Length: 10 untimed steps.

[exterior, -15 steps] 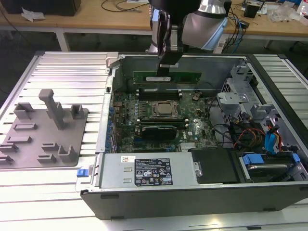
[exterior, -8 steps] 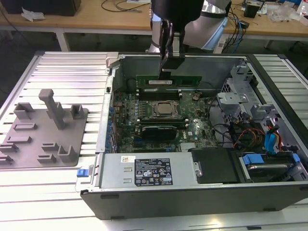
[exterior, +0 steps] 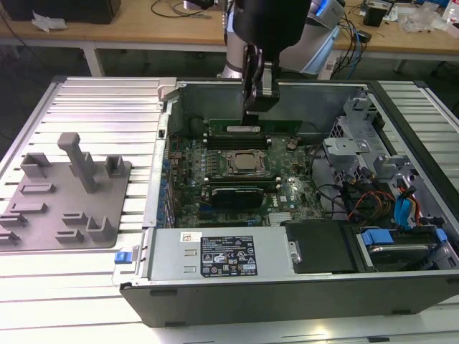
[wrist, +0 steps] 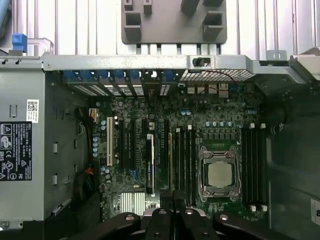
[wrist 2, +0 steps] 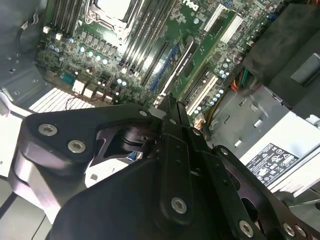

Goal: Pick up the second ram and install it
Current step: 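Pick up the second ram and move it above second insertion slot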

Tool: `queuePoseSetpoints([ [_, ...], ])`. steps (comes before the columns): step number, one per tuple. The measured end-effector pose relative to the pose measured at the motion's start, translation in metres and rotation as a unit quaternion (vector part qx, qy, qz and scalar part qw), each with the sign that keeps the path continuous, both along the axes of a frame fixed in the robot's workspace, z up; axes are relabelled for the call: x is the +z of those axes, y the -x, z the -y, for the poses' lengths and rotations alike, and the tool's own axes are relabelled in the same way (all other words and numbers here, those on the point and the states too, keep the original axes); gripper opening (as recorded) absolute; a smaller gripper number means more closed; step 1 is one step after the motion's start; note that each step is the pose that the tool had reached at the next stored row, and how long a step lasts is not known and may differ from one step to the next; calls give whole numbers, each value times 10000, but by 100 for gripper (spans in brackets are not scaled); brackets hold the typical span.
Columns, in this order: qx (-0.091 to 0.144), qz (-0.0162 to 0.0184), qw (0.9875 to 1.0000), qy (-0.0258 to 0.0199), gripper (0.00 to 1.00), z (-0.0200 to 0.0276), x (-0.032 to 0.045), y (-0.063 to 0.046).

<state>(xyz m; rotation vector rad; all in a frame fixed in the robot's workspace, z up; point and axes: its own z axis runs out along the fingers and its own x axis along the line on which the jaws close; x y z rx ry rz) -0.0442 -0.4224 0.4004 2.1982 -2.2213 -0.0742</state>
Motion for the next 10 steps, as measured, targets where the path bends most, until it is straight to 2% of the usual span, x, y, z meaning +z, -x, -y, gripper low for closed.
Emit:
queuePoseSetpoints([
  [7, -1, 0, 10000, 1, 9, -32, -138, -55],
  [10, -2, 0, 10000, 1, 9, -68, -198, -71],
])
